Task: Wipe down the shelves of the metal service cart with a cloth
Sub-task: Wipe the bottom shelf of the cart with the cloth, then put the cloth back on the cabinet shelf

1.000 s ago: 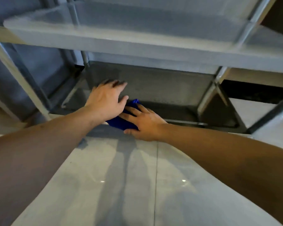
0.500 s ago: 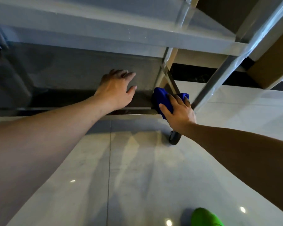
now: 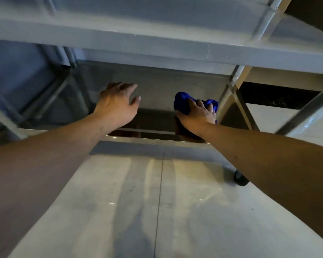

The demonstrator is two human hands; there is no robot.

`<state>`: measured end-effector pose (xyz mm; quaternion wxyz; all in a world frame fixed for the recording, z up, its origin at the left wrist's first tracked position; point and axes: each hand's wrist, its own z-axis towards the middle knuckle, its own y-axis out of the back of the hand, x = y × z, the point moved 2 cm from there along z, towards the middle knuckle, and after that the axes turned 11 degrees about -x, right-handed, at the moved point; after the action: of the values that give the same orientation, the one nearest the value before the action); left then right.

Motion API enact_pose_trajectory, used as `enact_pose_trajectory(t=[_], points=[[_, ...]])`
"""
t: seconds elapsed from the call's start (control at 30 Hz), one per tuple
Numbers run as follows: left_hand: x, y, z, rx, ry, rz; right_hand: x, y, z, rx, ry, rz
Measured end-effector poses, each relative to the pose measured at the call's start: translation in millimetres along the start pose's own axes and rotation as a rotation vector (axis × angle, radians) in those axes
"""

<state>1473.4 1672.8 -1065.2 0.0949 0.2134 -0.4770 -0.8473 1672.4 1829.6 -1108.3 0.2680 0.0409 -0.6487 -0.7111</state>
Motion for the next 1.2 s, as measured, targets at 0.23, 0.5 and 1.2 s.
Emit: enact_pose_trajectory(t=[0.23,0.5,1.2], points=[[42.5,27.1,-11.9,-0.068,0.209,-0.032,100.2,-41.9,-1.4,0.103,0.319,0.048],[100.8,64.1,-31.5,-0.315,0.281,-0.021,206.1,-65.4,-37.5,0.236,0.585,0.127],[68.6,199.5,-113.9,0.038,0.592,-0.019,244.6,71.0,-190.1,0.314,0.733,0.047]])
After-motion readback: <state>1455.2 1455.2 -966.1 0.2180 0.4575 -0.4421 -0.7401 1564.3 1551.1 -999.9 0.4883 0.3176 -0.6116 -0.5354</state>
